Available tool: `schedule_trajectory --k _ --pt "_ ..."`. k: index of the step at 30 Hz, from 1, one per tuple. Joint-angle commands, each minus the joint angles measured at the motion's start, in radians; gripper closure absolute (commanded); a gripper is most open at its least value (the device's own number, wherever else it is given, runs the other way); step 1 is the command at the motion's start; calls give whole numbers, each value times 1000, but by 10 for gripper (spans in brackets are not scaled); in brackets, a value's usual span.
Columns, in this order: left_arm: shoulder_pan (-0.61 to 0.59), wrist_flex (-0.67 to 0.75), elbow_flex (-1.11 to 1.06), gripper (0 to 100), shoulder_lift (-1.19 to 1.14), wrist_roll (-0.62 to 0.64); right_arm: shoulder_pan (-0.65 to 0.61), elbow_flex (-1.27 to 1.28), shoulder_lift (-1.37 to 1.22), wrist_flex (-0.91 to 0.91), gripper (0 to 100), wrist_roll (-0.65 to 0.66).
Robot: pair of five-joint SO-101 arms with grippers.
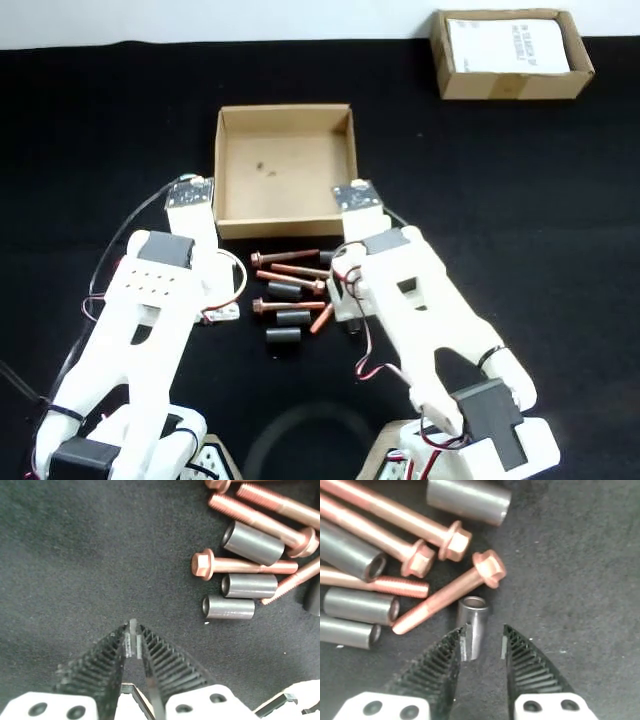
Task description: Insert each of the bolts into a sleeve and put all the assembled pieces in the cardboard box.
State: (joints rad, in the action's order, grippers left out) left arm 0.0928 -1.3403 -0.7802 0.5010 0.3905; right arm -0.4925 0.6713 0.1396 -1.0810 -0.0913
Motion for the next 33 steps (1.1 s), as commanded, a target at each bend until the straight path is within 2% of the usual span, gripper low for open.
schedule_trajectory --k 1,5,10,17,22,33 --pt "13 8 4 990 1 5 -38 1 -1 -1 897 -64" --pt "12 3 4 990 1 2 -90 1 -2 -2 897 -87" --pt "12 52 -45 990 1 0 -90 2 -4 -1 897 -89" --pt "12 192 -156 990 1 0 -5 15 -124 36 897 -91" --pt "12 198 -159 990 1 0 -5 -44 -237 27 897 -87" --pt "12 195 -159 990 1 0 -4 -147 -246 22 897 -83"
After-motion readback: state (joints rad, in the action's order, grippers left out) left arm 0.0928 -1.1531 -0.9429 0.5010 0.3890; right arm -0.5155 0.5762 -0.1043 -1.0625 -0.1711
